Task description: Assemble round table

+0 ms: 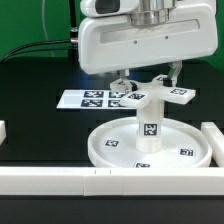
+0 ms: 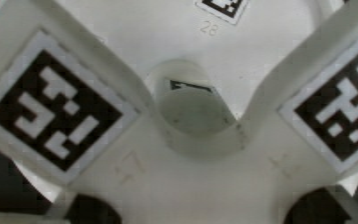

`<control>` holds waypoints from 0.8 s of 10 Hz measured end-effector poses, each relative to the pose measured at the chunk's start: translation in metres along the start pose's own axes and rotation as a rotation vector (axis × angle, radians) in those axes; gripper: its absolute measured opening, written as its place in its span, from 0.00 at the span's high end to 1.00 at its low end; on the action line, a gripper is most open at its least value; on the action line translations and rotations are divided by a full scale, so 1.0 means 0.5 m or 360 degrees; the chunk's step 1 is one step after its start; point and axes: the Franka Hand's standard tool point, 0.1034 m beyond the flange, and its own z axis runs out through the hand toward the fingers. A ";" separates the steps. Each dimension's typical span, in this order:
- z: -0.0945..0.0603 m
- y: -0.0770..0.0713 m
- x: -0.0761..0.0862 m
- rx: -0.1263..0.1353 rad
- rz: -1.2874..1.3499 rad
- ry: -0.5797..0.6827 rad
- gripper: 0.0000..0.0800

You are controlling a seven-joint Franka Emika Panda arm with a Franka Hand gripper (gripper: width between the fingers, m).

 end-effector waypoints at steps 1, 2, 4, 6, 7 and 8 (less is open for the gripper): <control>0.000 0.000 0.000 0.0000 0.0109 0.0001 0.44; 0.000 0.001 -0.001 0.0009 0.0256 0.0017 0.44; 0.000 0.002 -0.003 0.0023 0.0590 0.0037 0.44; -0.002 0.002 -0.004 0.0034 0.0816 0.0042 0.44; -0.002 0.003 -0.003 0.0037 0.0908 0.0041 0.44; -0.002 0.002 -0.003 0.0042 0.1025 0.0040 0.44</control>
Offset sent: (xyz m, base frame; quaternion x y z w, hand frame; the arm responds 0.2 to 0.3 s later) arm -0.0129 -0.0044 -0.0082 0.0089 -0.0057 0.2812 0.9596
